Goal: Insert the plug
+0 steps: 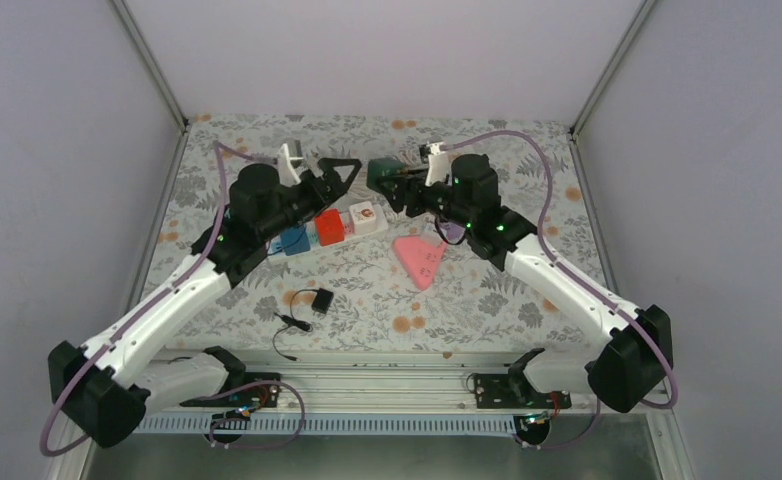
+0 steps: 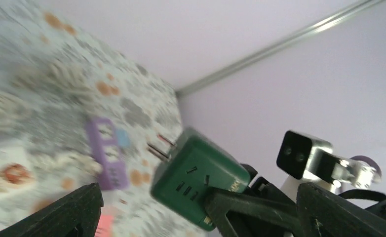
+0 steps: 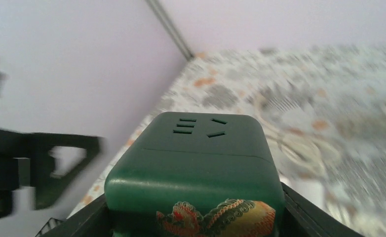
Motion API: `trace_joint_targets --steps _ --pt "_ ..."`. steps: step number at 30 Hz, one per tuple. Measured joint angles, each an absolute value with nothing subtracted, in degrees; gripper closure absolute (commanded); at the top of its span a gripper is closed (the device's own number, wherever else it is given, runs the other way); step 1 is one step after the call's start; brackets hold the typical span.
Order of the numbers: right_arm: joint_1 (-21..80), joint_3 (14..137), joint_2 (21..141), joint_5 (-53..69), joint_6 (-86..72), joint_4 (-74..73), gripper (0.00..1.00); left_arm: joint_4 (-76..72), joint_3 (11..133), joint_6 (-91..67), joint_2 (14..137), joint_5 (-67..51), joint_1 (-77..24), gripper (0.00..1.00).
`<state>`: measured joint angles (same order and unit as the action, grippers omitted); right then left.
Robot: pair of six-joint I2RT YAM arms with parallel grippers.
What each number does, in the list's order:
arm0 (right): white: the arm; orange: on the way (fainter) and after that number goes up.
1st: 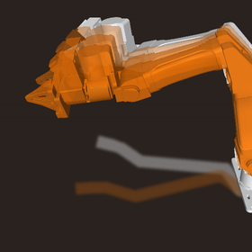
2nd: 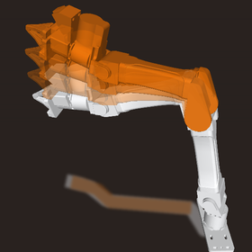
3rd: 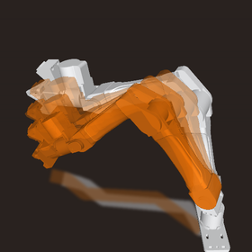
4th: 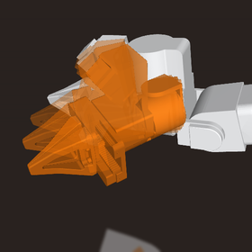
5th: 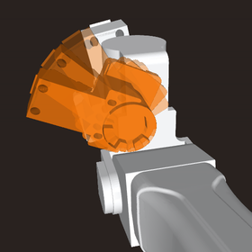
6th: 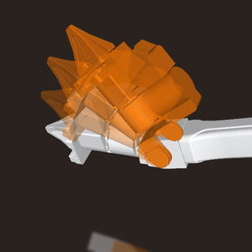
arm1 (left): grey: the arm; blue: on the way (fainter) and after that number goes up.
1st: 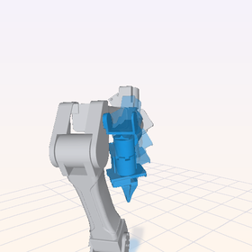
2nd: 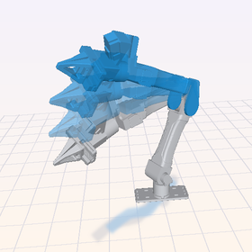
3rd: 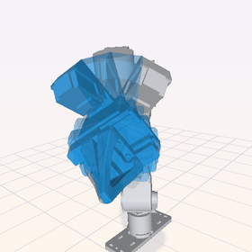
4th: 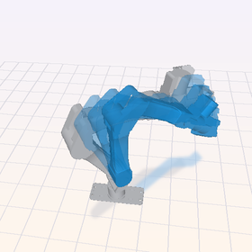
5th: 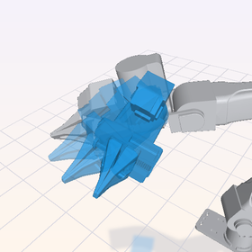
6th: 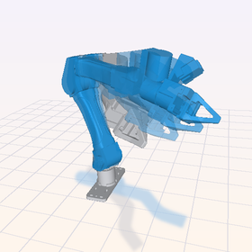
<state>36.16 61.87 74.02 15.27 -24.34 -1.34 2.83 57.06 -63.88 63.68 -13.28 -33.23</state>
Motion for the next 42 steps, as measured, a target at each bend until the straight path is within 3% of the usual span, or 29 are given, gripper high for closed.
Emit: trace_joint_targets --steps 9,18,27,42 --pt "25.10 56.03 73.89 17.61 -32.86 -19.64 0.78 10.09 52.31 -39.16 52.10 3.68 -33.21 0.02" --pt "25.06 53.08 71.96 23.22 -36.75 -30.17 0.80 14.22 47.83 -25.82 44.31 10.41 -33.21 0.02" --pt "25.08 50.96 72.03 19.29 -42.22 -34.54 0.85 19.35 45.84 -21.80 39.35 18.96 -33.21 0.00" --pt "28.18 50.83 75.42 14.17 -46.81 -35.68 0.82 22.92 45.45 -23.14 40.29 25.85 -33.21 0.00"
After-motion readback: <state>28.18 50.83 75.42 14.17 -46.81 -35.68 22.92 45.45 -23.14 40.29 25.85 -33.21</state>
